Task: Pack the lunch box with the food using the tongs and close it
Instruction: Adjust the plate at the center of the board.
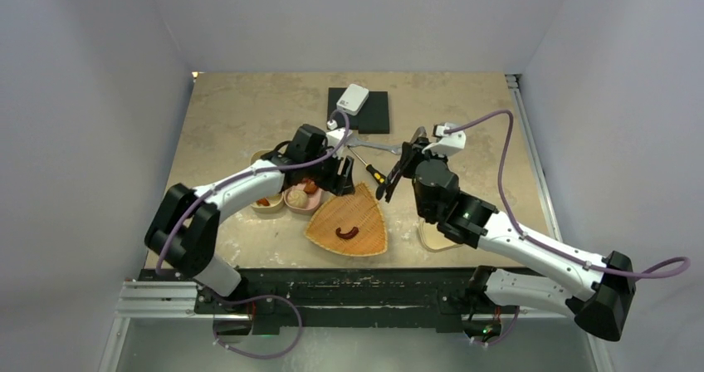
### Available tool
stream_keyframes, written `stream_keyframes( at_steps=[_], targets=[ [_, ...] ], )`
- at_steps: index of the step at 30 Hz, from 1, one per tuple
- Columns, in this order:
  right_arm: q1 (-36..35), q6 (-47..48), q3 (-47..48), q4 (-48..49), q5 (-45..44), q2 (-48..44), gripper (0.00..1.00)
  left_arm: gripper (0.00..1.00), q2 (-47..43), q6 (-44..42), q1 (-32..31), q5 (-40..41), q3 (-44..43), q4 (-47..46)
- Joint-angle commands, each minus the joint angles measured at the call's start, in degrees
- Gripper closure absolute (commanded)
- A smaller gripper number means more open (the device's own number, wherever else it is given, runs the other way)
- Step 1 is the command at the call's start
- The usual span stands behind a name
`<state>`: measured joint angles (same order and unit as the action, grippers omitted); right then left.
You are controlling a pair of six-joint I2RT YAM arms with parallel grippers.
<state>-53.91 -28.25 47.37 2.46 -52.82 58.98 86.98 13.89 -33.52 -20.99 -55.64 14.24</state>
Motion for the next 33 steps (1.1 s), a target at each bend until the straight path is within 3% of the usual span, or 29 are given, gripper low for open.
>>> stream_keyframes(
  at_steps=[1, 6, 13, 18, 23, 26, 29, 33],
  targets=[
    [0.7, 2.1, -1.0, 3.5, 1.4, -3.8, 0.92, 0.40, 6.0, -7.1, -0.1, -3.4, -6.2, -1.2],
    [0.9, 2.3, -2.3, 3.9, 3.7, -6.8, 0.92, 0.39, 11.4, -15.2, -0.1, -1.9, -11.1, 3.5],
    [0.9, 2.6, -3.5, 4.9, 6.0, -8.3, 0.92, 0.42, 18.5, -15.8, -0.1, -8.4, -13.1, 2.0],
    [0.9, 2.6, -4.1, 5.0, 6.6, -8.3, 0.92, 0.57, 20.6, -15.7, -0.1, -11.3, -13.3, 1.1],
    [0.9, 2.8, -4.1, 5.2, 6.9, -8.3, 0.92, 0.82, 21.1, -14.5, 0.0, -8.6, -12.7, 0.7],
    [0.9, 3.1, -4.0, 5.1, 6.6, -7.9, 0.92, 0.93, 20.3, -13.5, -0.1, -6.3, -11.7, 0.2],
    [0.9, 3.4, -3.7, 5.0, 6.3, -7.4, 0.92, 1.00, 18.7, -11.5, -0.1, -4.4, -10.0, -1.0],
    [0.9, 3.5, -3.4, 5.0, 6.2, -6.8, 0.93, 1.00, 15.5, -9.5, -0.1, -1.6, -6.6, -3.5]
  ],
)
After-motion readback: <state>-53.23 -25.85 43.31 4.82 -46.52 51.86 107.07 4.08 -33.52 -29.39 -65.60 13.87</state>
